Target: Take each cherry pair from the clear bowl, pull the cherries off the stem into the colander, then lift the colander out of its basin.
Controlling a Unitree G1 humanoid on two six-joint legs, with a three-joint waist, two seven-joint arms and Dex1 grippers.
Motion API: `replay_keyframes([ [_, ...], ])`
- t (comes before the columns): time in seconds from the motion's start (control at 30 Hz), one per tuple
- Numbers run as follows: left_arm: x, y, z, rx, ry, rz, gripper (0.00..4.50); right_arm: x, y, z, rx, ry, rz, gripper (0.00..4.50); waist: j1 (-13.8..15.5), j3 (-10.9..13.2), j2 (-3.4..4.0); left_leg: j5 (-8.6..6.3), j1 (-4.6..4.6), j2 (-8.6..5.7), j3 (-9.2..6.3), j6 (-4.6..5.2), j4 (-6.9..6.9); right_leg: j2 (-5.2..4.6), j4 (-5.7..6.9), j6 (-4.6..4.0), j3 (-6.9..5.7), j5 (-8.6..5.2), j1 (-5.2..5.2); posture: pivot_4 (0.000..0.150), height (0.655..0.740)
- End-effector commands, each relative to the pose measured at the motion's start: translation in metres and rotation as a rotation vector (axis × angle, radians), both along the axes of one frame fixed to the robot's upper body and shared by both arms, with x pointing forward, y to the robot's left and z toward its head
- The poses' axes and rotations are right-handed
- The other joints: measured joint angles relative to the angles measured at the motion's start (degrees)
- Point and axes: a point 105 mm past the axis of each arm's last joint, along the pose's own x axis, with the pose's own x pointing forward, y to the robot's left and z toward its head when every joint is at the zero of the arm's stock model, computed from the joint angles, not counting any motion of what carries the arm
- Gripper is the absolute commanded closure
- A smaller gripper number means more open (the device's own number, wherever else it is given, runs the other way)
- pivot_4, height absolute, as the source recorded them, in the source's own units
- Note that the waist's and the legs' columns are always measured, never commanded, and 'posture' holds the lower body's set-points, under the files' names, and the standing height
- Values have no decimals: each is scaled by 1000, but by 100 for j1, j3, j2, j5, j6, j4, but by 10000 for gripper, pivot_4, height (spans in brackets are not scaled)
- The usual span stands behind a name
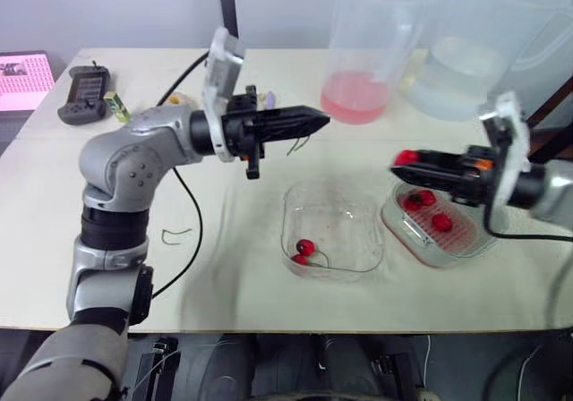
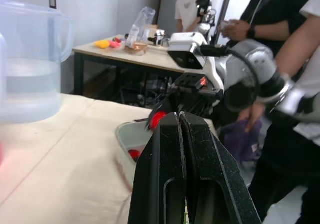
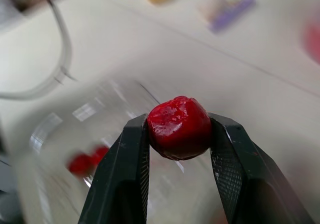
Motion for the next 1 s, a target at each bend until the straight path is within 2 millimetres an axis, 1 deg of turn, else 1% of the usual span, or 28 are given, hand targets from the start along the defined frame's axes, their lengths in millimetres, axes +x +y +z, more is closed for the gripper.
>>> replay_keyframes([
  [0.03, -2, 3, 5, 0, -53, 4, 45000, 3, -28, -1, -178, -40, -51, 27710, -8, 0, 1, 0, 0, 0, 1, 0, 2, 0, 1, 0, 1, 1, 0, 1500, 7400],
  [0.1, -2, 3, 2, 7, -58, 6, 45000, 4, -48, -21, -344, 4, -69, 27710, -2, -1, 2, 0, 2, 1, 2, 0, 4, 0, 3, 0, 1, 1, 0, 1500, 7400],
  [0.17, -2, 3, 0, 11, -55, 10, 45000, 7, -56, -35, -396, 30, -80, 27710, -8, 0, -1, 0, 3, 0, 3, 0, 3, 0, 3, 0, 1, 0, 0, 1500, 7400],
  [0.27, -2, 5, -3, 15, -50, 22, 45000, 11, -61, -55, -442, 67, -73, 27710, -13, 0, 1, 0, 4, 0, 5, 0, 4, -1, 4, 1, 4, 1, 0, 1500, 7400],
  [0.37, -1, 6, -5, 21, -52, 34, 45000, 13, -63, -63, -461, 82, -57, 27710, 1, 0, 2, 0, 4, 0, 4, 0, 3, -1, 5, 2, 4, 0, 0, 1500, 7400],
  [0.47, -3, 9, -6, 21, -48, 45, 45000, 13, -63, -65, -480, 93, -39, 18939, 3, 0, 2, 0, 2, 0, 4, 0, 5, -1, 4, 2, 4, 1, -1, 1500, 7400],
  [0.5, -3, 9, -7, 21, -48, 47, 45000, 13, -63, -65, -488, 96, -34, 14554, 3, 0, 2, 0, 2, 0, 4, 0, 5, -1, 4, 2, 4, 1, -1, 1500, 7400],
  [0.53, -2, 9, -7, 20, -48, 52, 45000, 14, -64, -64, -486, 94, -34, 10231, 5, 0, 2, 0, 2, 0, 4, 0, 5, -1, 4, 2, 4, 1, 0, 1500, 7400],
  [0.6, -2, 10, -6, 19, -48, 58, 45000, 15, -63, -60, -478, 84, -33, 112, 6, 0, 2, 0, 2, 0, 3, 0, 5, -1, 5, 2, 3, 1, 0, 1500, 7400],
  [0.83, -3, 14, -8, 24, -48, 74, 45000, 12, -55, -15, -436, 6, 18, 112, 5, 0, 2, 0, 3, 0, 3, -1, 6, -1, 9, 3, 4, 2, -1, 1500, 7400],
  [0.97, -3, 19, -9, 29, -47, 87, 45000, -2, -34, 11, -348, -17, 139, 112, 9, 0, 2, 0, 4, 0, 3, -1, 6, -1, 9, 2, 4, 1, 0, 1500, 7400],
  [1.0, -3, 21, -9, 32, -45, 93, 45000, -7, -26, 20, -293, -31, 179, 112, 5, 0, 2, 0, 4, 0, 3, -1, 6, -1, 9, 3, 3, 1, 0, 1500, 7400],
])
